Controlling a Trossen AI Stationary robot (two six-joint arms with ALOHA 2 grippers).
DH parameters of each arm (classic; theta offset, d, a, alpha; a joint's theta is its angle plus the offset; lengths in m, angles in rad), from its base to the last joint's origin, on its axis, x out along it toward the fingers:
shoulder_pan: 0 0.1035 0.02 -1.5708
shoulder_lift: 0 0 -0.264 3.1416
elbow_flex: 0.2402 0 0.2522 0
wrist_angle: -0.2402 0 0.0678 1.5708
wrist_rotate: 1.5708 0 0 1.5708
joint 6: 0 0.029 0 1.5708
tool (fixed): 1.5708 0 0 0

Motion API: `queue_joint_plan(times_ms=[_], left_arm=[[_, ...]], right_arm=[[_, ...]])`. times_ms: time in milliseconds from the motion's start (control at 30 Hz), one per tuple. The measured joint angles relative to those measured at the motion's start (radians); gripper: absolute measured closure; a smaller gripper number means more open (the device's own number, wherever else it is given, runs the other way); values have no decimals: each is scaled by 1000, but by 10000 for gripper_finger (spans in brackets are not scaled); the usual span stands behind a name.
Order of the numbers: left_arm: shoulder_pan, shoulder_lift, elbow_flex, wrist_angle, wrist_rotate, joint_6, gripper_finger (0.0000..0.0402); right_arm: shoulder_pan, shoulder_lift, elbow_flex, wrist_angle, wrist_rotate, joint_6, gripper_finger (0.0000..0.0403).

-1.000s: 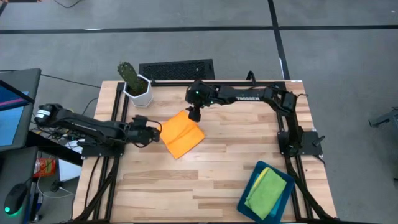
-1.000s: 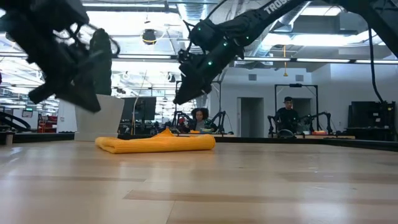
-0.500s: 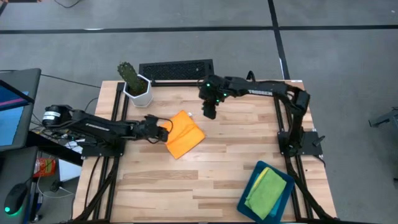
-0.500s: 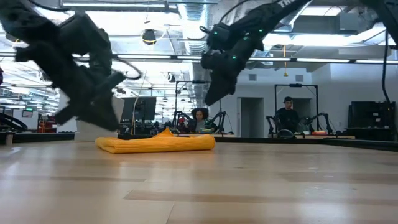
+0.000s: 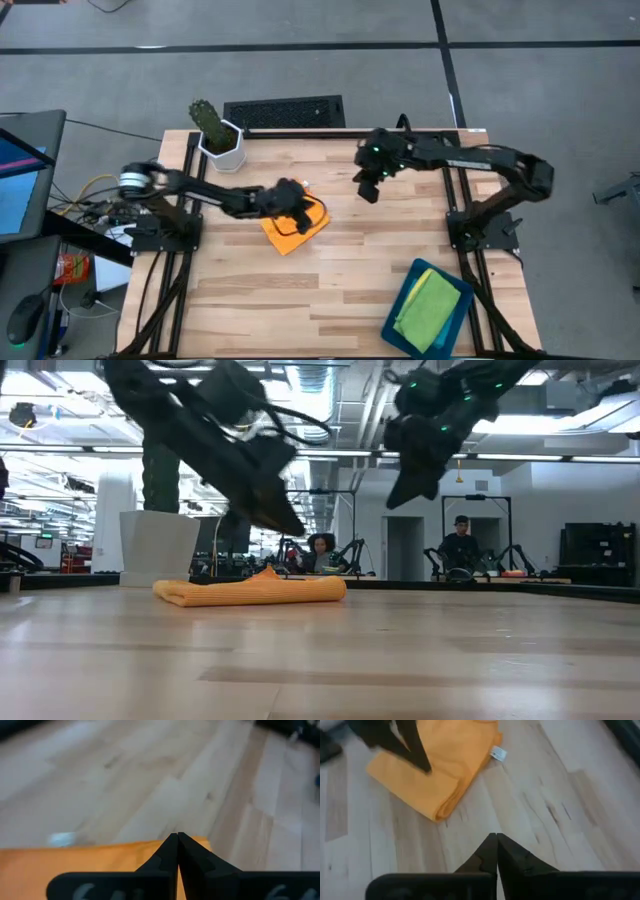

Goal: Fold microfiber towels
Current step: Fold the orange microfiber towel

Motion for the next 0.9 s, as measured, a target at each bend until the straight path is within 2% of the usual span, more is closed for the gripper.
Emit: queue_joint_plan(times_ms=[100,233,367,567,733,900], left_arm=[[0,123,79,9,24,41,401],[2,227,155,-2,75,80,401],[0,305,185,-17,135,64,401],[-25,379,189,52,295,58,401],[-87,443,226,173,370,50,401],[-86,411,298,75,326,111,401]], right_arm=[[16,-83,-59,1,58,31,369],[25,-174,-118,-9,78,71,387],[30,-252,-160,-15,87,125,394],[79,-360,-206,-20,119,233,371],[139,-382,-207,-11,157,279,383],[174,-311,-208,18,230,293,383]])
